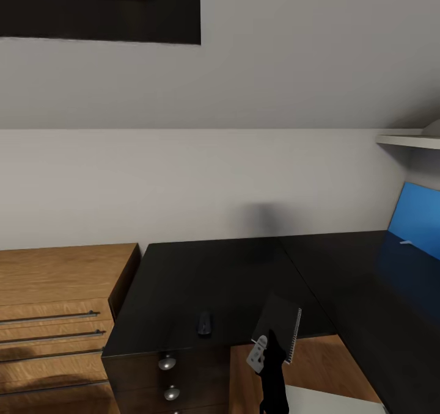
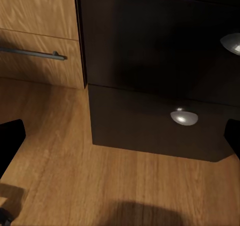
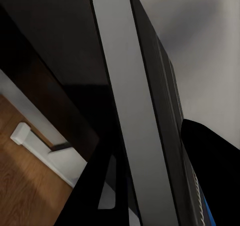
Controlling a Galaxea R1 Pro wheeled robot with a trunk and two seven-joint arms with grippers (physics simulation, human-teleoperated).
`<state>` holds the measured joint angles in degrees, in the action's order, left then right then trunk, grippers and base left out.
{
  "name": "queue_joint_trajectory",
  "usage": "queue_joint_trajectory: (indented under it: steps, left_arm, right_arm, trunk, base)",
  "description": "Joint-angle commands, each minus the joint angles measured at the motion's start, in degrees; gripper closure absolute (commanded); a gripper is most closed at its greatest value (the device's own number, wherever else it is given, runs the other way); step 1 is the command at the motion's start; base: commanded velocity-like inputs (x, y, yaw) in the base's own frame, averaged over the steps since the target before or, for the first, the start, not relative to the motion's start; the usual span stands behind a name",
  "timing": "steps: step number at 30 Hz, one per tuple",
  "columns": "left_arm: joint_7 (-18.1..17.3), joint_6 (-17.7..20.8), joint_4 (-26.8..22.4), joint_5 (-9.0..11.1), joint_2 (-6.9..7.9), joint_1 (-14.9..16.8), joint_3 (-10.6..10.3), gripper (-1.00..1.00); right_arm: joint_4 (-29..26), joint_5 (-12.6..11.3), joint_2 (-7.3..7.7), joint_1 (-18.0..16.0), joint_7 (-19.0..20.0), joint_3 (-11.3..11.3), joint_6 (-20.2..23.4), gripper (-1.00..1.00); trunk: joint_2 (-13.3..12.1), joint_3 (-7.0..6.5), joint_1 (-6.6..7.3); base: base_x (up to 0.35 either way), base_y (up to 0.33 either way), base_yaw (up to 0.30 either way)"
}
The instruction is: In the bedroom, organize the workspace by keeping the computer under the desk, ensuring the monitor is on the desk, placing the keyboard on the desk next to the monitor, placing the mouse on the desk next to the keyboard, moving the folder from the swivel chair onto the desk next to the mouse, stacking the notebook on top of the folder with the pen on top of the notebook, and positioning the swivel chair next to the desk.
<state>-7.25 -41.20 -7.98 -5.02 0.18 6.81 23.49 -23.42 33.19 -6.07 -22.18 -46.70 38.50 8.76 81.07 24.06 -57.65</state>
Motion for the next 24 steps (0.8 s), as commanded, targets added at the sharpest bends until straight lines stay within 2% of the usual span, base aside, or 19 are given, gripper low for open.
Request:
queue_joint_trajectory:
  steps: [1,8,9,24]
  left_arm:
    - [-0.20,-0.18,0.05,-0.51,0.00,0.05,0.51,-1.00]
    - [-0.22,-0.19,0.04,-0.51,0.00,0.02,0.48,-1.00]
    - [-0.22,-0.20,0.05,-0.51,0.00,0.03,0.49,-1.00]
    - [-0.24,-0.20,0.07,-0.54,0.00,0.04,0.48,-1.00]
  right_arm:
    - [0.04,0.30,0.00,-0.05,-0.19,0.17,0.56,1.00]
    - [0.04,0.30,-0.05,-0.05,-0.40,0.17,0.54,1.00]
    - [0.04,0.30,-0.06,-0.05,-0.37,0.19,0.55,-1.00]
    - [-0.04,0.30,-0.09,-0.05,-0.29,0.17,0.39,-1.00]
  trunk:
    - [0.03,0.06,0.00]
    - [0.03,0.06,0.00]
    - [0.03,0.06,0.00]
    - [0.03,0.06,0.00]
  base:
    - [0.000,0.000,0.000]
    - [0.000,0.000,0.000]
    - [0.000,0.000,0.000]
    - [0.000,0.000,0.000]
